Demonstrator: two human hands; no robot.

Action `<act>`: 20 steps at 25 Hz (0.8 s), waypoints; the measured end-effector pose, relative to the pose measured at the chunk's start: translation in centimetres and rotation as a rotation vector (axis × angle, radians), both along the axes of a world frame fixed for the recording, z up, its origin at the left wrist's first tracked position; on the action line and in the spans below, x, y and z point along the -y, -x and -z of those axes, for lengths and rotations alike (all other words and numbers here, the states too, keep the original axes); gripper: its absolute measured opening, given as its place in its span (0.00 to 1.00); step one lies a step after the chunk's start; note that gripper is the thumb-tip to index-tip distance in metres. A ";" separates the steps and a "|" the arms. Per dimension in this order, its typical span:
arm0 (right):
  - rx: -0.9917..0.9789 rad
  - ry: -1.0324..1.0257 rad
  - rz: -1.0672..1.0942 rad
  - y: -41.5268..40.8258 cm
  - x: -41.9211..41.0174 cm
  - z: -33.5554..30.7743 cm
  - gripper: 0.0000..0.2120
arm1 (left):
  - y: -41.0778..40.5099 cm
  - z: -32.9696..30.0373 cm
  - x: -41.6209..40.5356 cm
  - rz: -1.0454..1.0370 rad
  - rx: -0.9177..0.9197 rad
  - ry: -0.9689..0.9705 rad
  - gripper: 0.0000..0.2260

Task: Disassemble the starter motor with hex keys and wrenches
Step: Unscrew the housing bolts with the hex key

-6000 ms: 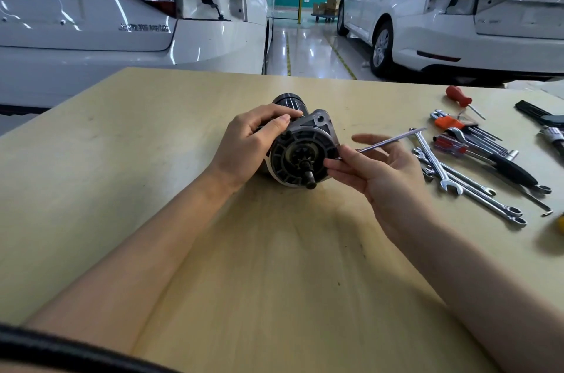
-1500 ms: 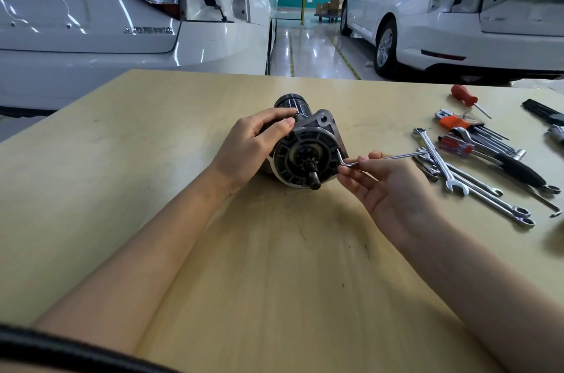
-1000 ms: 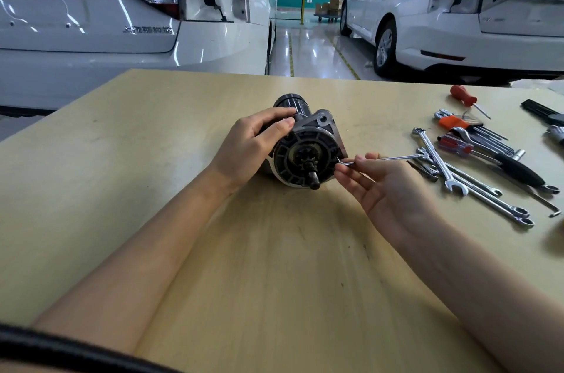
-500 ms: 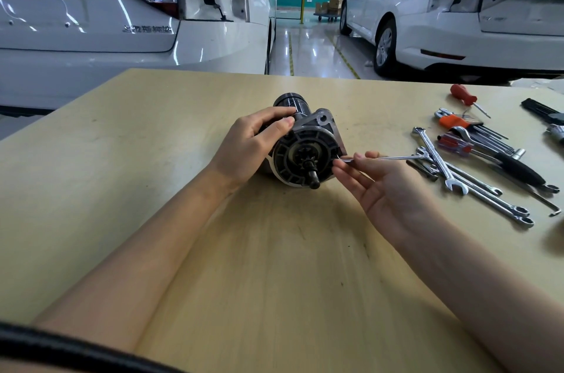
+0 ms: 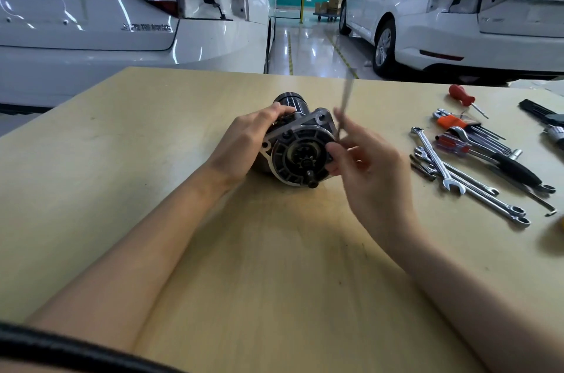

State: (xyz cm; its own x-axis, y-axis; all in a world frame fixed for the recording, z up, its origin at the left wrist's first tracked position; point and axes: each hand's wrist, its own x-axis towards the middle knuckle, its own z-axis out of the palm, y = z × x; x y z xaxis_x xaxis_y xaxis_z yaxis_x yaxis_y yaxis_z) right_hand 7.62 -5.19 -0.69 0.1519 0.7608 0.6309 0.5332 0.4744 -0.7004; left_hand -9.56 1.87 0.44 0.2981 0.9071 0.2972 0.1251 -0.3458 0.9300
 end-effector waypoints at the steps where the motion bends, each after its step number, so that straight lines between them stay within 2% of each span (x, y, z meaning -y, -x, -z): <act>1: 0.169 -0.082 0.020 0.1 0.0 0.2 0.21 | 0.1 0.0 -0.1 0.013 -0.002 0.024 0.23; 4: 0.468 -0.190 0.041 -0.1 0.0 0.2 0.21 | 0.5 0.0 -0.2 0.042 0.029 0.118 0.33; 7: 0.687 -0.208 0.066 0.1 0.2 0.2 0.21 | 0.6 -0.1 -0.2 0.064 0.060 0.150 0.35; 10: 0.711 -0.164 0.073 0.1 0.3 0.0 0.18 | 0.6 -0.3 0.0 0.070 0.057 0.155 0.34; 12: 0.678 -0.157 0.084 0.1 0.6 -0.2 0.13 | 0.6 -0.3 0.0 0.054 0.036 0.148 0.34; 14: 0.581 -0.176 0.140 -0.1 0.9 -0.4 0.06 | 0.5 -0.3 -0.1 0.045 0.011 0.136 0.35; 16: 0.385 -0.146 0.188 -0.5 1.0 -0.6 0.07 | 0.6 -0.2 -0.1 0.039 0.008 0.130 0.34; 18: 0.078 0.021 0.176 -1.2 0.7 -0.8 0.12 | 0.5 -0.3 -0.1 0.028 0.004 0.128 0.34; 20: -0.389 0.259 0.085 -2.0 0.2 -1.2 0.12 | 0.4 -0.3 -0.1 0.025 -0.001 0.124 0.35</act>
State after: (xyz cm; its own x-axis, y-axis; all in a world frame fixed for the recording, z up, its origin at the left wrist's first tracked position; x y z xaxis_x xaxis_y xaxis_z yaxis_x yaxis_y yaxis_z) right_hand 9.66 -5.38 0.50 0.4081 0.8601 0.3061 0.2371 0.2239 -0.9453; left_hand -10.00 1.93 0.69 0.3208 0.9292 0.1834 0.1185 -0.2315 0.9656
